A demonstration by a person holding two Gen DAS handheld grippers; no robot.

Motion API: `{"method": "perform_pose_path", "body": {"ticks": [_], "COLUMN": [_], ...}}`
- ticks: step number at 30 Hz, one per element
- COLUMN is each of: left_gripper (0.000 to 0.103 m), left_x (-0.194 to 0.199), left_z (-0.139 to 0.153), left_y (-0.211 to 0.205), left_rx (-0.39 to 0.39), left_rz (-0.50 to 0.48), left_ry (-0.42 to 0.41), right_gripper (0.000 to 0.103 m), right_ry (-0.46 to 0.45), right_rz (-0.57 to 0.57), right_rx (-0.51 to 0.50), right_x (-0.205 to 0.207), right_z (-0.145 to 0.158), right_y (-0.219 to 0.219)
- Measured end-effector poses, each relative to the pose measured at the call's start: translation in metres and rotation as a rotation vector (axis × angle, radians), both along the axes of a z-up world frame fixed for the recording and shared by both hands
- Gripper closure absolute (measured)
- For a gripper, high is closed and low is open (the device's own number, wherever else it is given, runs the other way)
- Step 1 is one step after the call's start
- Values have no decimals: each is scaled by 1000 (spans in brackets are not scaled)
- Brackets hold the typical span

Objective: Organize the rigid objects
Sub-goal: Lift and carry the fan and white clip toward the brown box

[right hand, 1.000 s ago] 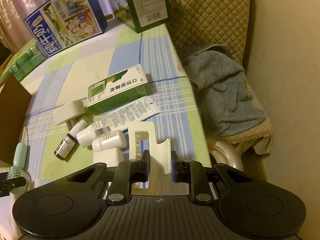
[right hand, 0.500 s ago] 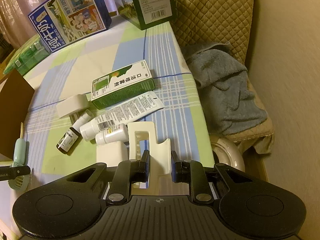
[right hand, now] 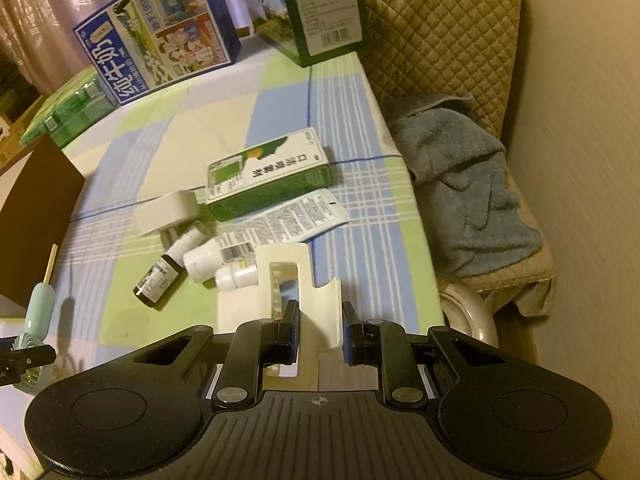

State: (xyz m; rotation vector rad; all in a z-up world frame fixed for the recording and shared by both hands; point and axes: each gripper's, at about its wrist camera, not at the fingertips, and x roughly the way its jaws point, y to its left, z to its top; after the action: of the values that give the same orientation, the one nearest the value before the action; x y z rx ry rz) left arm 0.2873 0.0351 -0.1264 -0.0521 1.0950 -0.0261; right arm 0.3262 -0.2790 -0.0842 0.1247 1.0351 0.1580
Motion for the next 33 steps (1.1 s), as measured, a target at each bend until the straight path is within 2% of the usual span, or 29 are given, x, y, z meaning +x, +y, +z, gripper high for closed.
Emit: {"method": "perform_pose_path", "body": {"ticks": [17,26,33], "left_gripper": [46,46,46], "left_x": [-27,-36,-34], "left_z": [65,101,121], "left_y": [12,37,70], "left_rx": [-25,-21,-1], "left_rz": [-31,-48,-48], "left_ry": [-134,-220,-261], "right_gripper": [86,86,86], "right_ry": [-63,-106,-139], "right_rz": [83,124,180], "right_rx": [30,52,88], "right_x": [-11,-18,-18], "right_z": [30,54,72], "right_y": [46,83,132]}}
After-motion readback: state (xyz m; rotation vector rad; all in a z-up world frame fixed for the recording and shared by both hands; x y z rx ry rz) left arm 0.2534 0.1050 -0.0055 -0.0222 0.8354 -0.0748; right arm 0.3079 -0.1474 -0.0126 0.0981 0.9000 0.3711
